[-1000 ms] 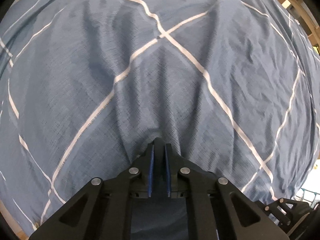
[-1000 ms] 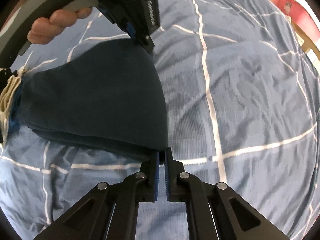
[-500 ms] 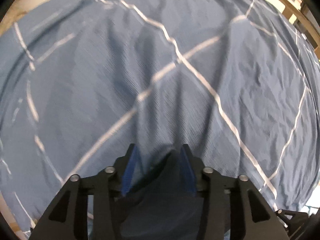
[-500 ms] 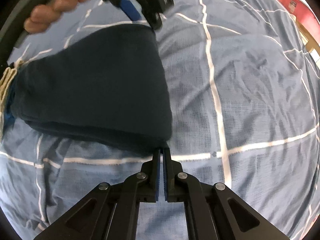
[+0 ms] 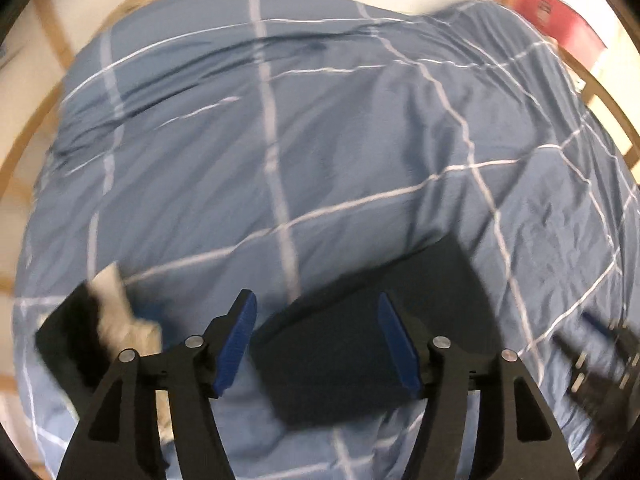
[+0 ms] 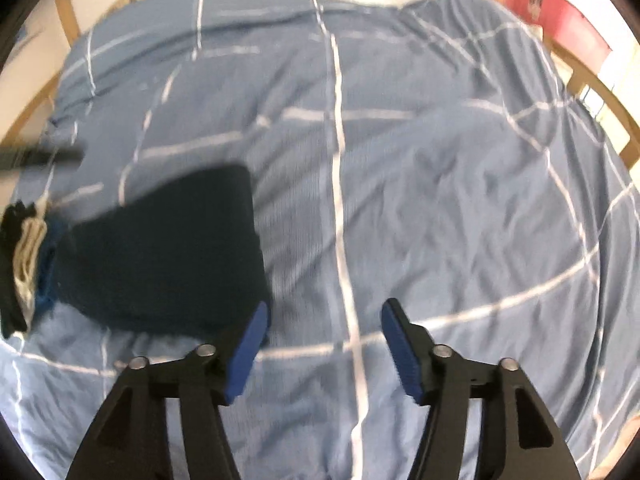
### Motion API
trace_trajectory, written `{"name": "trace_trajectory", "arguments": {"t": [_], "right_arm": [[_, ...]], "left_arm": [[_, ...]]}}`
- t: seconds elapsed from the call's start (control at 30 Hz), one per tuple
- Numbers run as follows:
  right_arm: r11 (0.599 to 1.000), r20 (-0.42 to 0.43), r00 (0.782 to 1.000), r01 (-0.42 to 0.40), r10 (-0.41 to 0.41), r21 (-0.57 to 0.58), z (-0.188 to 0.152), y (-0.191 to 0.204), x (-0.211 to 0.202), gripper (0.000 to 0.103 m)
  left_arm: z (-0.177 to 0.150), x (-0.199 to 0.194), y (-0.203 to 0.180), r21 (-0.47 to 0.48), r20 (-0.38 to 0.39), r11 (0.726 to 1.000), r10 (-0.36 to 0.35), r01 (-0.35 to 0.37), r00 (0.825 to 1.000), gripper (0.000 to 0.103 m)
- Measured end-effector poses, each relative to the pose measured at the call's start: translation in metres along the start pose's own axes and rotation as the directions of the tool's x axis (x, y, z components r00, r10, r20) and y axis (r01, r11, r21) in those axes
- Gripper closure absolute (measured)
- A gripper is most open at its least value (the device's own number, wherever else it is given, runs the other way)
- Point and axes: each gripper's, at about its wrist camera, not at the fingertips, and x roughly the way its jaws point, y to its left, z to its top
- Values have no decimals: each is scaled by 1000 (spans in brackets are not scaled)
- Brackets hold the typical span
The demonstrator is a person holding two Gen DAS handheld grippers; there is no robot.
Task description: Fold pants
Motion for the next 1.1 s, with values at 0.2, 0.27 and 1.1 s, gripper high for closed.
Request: {"name": "trace_trajectory", "arguments": {"t": [0.2,0.27,1.1], "right_arm": [[994,29,994,-100,101,-34,28,19,3,33],[990,19,990,-139,140,-37,31,26,9,33],[971,-176,955,-235,238,40,26,57,121,38]], "left_arm": [[-46,-1,18,-56,-18,998,-12,11,1000,33],[-55,8,24,-101,-13,994,-36,34,999,32],[-87,126,57,-393,-128,904,-235,168,964,24]]}}
